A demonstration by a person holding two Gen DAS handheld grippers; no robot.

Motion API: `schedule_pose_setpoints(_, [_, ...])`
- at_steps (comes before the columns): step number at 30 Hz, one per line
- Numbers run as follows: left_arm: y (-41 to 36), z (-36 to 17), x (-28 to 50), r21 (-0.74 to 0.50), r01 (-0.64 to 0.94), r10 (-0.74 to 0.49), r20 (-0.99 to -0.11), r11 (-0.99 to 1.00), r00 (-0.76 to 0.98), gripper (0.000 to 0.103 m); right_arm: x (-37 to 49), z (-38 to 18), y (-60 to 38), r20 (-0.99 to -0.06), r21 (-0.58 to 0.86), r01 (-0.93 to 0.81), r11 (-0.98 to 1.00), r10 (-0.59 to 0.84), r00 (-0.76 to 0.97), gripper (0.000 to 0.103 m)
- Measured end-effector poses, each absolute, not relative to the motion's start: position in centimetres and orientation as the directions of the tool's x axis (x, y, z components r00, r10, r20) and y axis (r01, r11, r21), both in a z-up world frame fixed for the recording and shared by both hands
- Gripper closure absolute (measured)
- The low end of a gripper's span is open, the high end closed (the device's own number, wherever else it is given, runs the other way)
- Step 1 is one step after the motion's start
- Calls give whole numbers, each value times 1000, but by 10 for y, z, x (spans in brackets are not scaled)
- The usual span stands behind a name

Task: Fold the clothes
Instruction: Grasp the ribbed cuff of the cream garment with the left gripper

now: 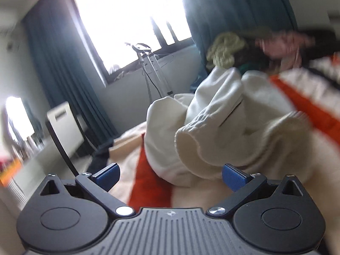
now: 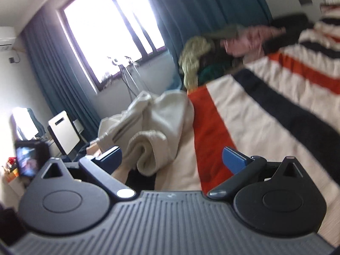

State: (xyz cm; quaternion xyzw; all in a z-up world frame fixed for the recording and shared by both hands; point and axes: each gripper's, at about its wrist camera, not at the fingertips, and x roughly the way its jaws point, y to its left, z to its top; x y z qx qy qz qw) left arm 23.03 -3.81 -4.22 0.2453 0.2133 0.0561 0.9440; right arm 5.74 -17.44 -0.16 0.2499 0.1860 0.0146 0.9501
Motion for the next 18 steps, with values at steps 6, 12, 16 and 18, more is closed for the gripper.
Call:
schedule_pose_setpoints(6, [-31,-77,281,638,35,231,-330,769,915,1,87,-20,-185,-391,531,110,840,128,911,0])
schedule_pose_setpoints(12, [-56,-89,299,793,163,32,-224,587,974,14,102,-39,-201,-431,571,225,789,56,901,0])
schedule_pose_setpoints(16, [-80,-84,308,791,197,-47,-209,579,977,30,105,-43,-208,-435,575,257,777,24,900,0])
schedule_pose_setpoints(18, [-90,-77,307,761,204,-85,-192,616,978,36,108,-46,-210,-444,578,259,774,32,895,0])
